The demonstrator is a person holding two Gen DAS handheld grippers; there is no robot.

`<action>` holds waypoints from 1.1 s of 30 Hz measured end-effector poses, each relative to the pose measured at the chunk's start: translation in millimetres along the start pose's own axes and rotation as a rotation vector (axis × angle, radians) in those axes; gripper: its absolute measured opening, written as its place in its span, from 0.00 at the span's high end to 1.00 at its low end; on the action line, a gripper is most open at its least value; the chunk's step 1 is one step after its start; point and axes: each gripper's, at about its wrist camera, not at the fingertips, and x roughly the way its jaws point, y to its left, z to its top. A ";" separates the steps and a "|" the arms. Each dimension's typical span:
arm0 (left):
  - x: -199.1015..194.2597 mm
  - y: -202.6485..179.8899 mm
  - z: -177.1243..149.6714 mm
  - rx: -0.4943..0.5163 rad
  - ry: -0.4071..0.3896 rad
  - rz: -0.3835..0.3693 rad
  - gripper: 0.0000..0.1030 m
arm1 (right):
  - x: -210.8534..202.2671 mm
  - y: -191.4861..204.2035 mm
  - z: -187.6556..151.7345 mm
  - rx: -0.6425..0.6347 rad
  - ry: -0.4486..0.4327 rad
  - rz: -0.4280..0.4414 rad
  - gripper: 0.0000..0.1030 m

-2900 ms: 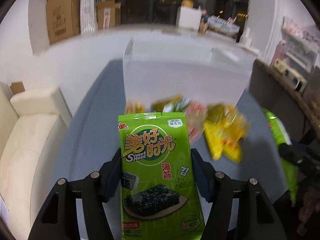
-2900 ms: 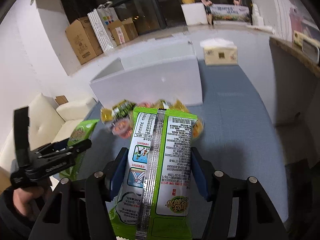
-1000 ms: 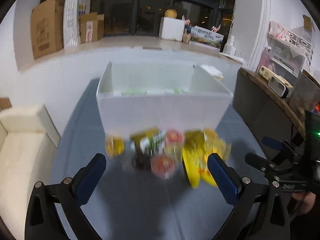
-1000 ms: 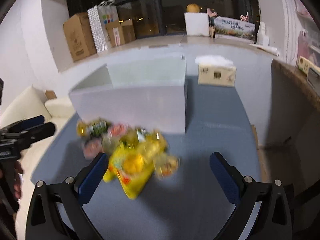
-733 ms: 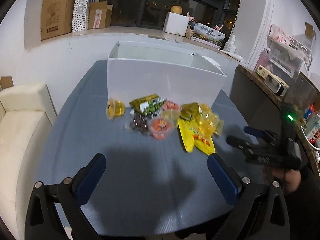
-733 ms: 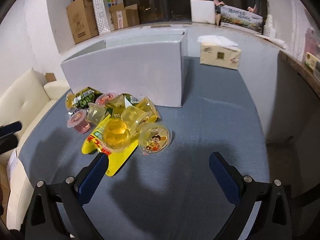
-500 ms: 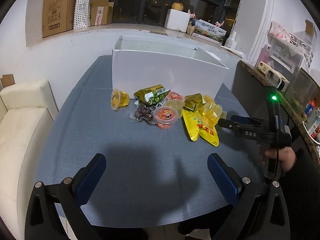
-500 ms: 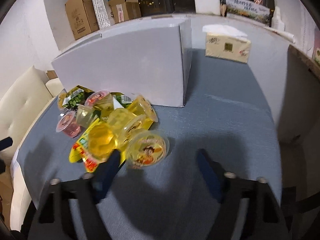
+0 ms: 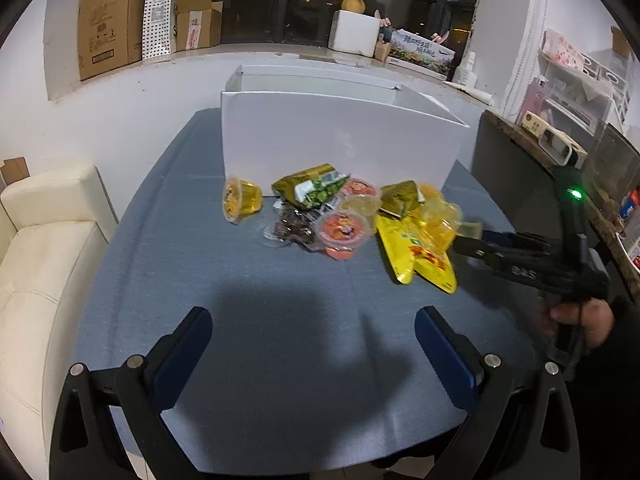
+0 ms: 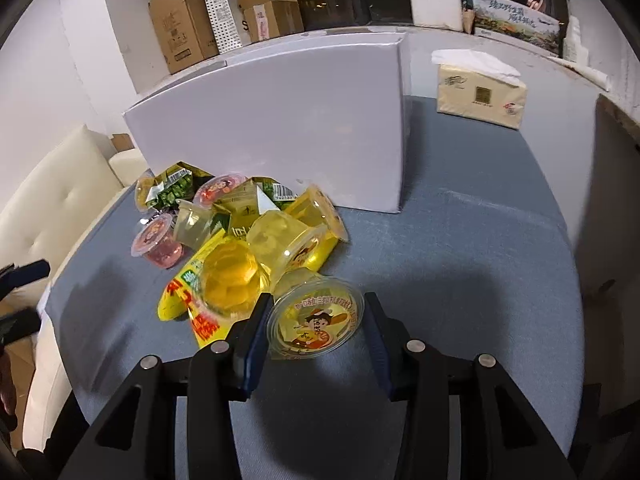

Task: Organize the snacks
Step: 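Grasp a yellow jelly cup with the right tool while the left grasps another, then carry both yellow jelly cups into the white box and release them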

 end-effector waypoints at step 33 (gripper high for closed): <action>133.4 73.1 80.1 -0.014 0.077 0.071 0.52 | -60.0 55.1 -37.8 0.034 -0.032 0.021 0.53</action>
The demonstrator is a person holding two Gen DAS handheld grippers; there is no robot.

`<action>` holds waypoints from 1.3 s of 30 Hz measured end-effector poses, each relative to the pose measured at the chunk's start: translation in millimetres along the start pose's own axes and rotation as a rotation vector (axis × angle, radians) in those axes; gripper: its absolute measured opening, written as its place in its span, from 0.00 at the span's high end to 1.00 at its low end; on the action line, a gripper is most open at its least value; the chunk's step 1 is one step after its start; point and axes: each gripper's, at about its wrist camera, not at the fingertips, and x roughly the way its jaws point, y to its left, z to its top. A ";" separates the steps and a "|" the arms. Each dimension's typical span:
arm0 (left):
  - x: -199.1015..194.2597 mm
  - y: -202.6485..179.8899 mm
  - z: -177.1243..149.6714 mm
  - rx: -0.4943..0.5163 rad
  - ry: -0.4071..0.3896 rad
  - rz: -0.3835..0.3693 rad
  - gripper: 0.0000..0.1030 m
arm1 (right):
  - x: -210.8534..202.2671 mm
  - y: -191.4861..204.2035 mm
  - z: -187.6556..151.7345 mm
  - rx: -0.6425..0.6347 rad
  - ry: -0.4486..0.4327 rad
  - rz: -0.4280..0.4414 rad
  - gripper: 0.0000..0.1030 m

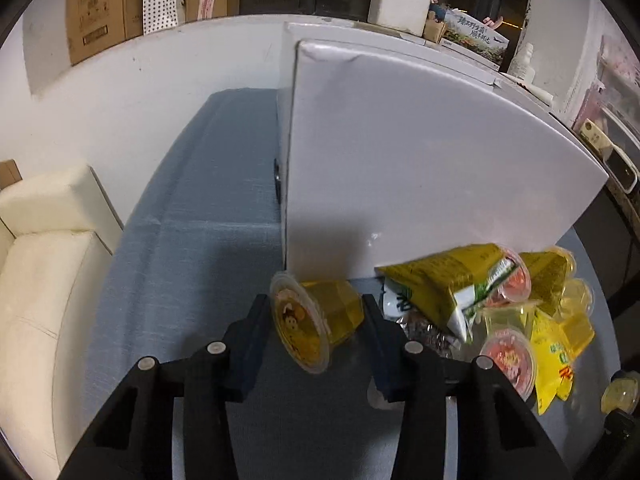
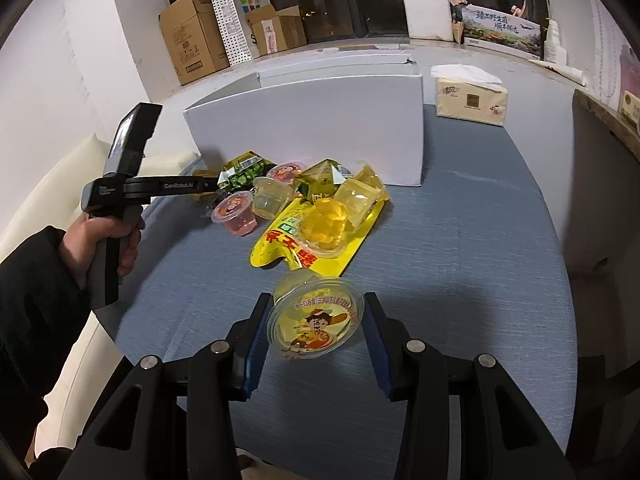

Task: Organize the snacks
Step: 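Carry both yellow jelly cups into the white box and release them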

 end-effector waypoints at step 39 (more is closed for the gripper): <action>-53.4 -60.5 136.0 0.094 -0.172 -0.141 0.05 | 61.0 -43.8 213.0 0.045 -0.117 -0.097 0.39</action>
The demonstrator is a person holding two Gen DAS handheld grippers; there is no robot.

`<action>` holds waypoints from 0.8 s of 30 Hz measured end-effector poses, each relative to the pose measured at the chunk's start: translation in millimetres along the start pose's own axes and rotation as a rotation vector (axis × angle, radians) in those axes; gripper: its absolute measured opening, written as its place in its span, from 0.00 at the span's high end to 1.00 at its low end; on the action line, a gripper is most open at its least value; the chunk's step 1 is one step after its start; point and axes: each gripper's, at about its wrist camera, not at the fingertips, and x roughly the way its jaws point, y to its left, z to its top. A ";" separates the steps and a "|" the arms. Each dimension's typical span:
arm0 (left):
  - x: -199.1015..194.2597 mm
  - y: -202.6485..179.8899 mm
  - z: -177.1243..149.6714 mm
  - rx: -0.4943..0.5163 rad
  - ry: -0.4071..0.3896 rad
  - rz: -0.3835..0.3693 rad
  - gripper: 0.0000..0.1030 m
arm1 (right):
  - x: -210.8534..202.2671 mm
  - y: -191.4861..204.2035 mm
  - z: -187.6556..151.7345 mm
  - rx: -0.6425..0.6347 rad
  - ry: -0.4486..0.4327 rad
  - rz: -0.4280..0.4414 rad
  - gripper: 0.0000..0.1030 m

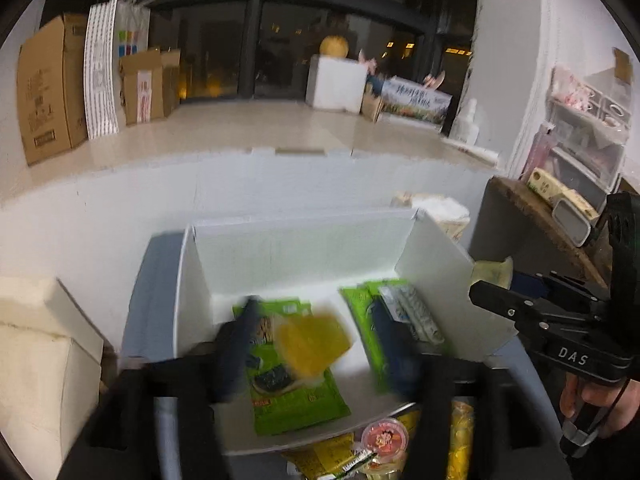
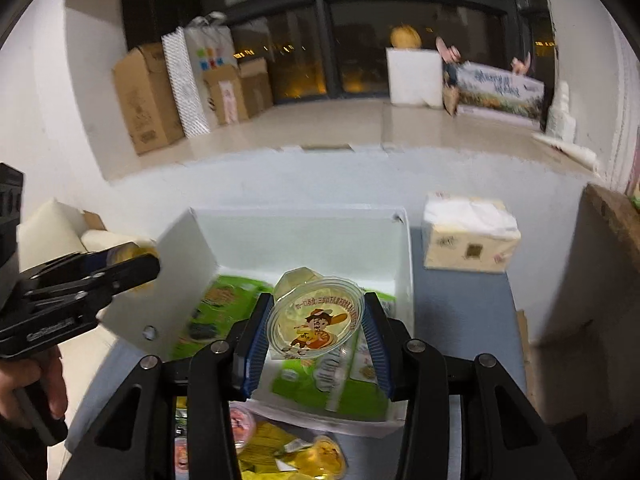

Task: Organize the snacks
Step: 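Carry both yellow jelly cups into the white box and release them, then grasp a large yellow jelly cup with the right tool while the left grasps an orange jelly cup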

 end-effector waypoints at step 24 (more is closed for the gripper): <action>-100.4 -18.5 -82.1 0.026 -0.066 -0.029 0.00 | -101.3 3.8 -87.0 0.045 -0.072 0.034 0.00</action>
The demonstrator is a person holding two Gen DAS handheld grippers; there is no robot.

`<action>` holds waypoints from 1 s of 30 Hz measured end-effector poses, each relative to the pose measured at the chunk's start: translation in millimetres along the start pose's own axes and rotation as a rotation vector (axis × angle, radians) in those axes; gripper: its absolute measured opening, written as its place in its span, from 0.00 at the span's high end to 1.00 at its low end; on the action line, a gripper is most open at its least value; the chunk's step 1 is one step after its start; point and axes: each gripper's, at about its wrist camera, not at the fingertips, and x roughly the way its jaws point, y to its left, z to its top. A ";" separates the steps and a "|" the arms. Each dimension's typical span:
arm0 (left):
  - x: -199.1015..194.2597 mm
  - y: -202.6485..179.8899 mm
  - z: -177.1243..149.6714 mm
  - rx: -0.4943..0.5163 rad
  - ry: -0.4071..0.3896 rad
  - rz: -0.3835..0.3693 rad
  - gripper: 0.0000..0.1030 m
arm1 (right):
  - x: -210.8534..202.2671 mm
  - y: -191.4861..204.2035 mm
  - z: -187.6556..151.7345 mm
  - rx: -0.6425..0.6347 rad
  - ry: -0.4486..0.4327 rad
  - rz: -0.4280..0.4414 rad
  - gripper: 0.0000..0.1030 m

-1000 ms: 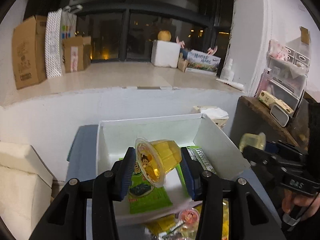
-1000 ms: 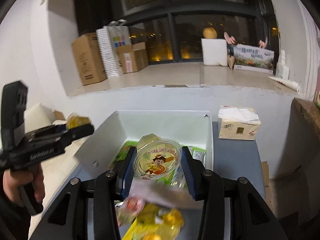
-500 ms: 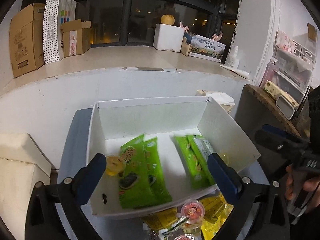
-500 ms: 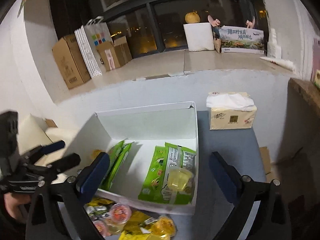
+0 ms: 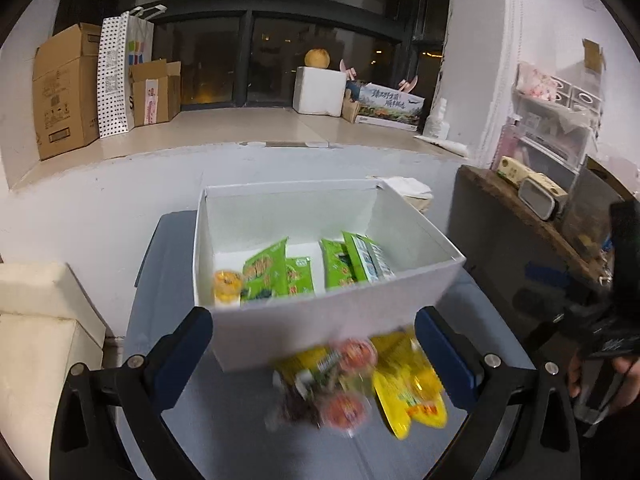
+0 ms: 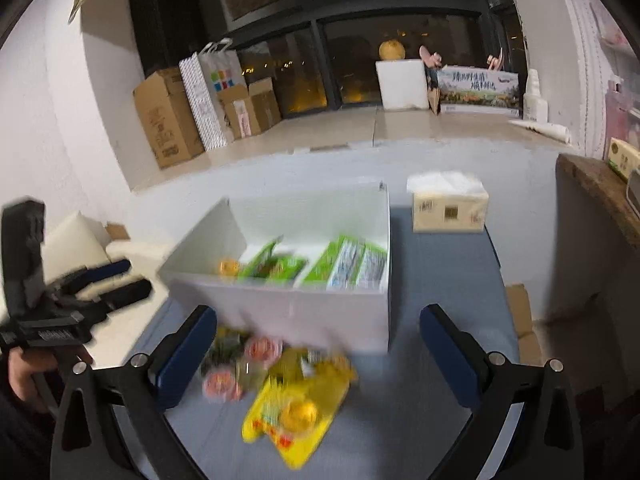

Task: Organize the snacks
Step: 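Grasp a large yellow jelly cup with the right tool while the left grasps an orange jelly cup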

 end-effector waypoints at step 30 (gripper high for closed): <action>-28.3 -3.5 -103.9 -0.135 0.098 -0.033 0.00 | 92.6 11.8 -83.7 0.256 0.164 -0.035 0.49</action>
